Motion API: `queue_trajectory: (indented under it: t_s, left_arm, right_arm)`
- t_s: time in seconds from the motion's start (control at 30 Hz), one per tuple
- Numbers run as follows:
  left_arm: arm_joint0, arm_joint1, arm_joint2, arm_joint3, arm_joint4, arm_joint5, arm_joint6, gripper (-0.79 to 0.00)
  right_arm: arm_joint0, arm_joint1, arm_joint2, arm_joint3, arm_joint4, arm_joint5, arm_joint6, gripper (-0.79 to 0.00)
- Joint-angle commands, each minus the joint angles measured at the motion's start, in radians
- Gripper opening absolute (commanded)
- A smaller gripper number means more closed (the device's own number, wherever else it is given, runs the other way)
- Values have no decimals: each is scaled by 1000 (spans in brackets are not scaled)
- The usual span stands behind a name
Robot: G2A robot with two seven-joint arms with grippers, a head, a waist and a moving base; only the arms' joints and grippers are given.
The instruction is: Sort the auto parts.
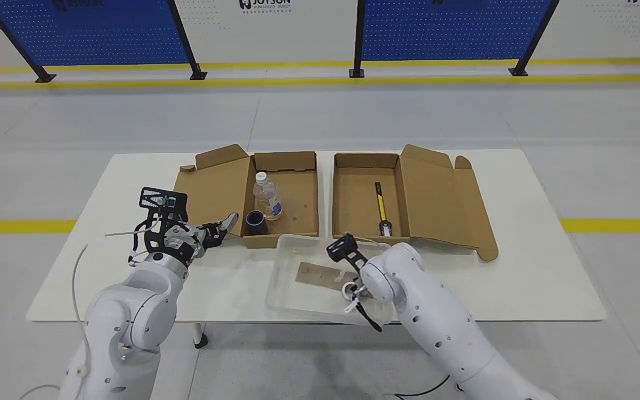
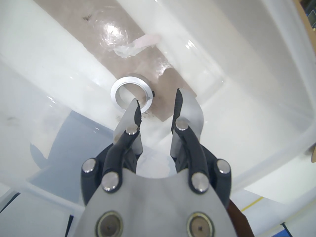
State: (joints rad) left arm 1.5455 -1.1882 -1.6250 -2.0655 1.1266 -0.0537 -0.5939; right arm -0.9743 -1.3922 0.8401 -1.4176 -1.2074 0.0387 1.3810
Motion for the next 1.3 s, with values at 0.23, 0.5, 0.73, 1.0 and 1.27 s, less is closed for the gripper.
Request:
queue_trajectory:
  t_s: [0.23, 0.5, 0.73, 1.0, 1.27]
  left_arm:
    - [0, 0, 0, 0, 0, 0, 0, 0]
    - [0, 0, 0, 0, 0, 0, 0, 0]
    - [0, 0, 0, 0, 0, 0, 0, 0]
    - [0, 0, 0, 0, 0, 0, 0, 0]
    - [0, 0, 0, 0, 0, 0, 0, 0]
  right_arm:
    - [52, -22, -58, 65, -9, -32, 29, -499]
    - [88, -41, -87, 130, -2, -41, 25, -499]
    - [103, -53, -104, 171, 6, -55, 16, -480]
    - [109, -63, -114, 193, 4, -62, 15, -554]
    - [109, -69, -110, 188, 13, -62, 12, -785]
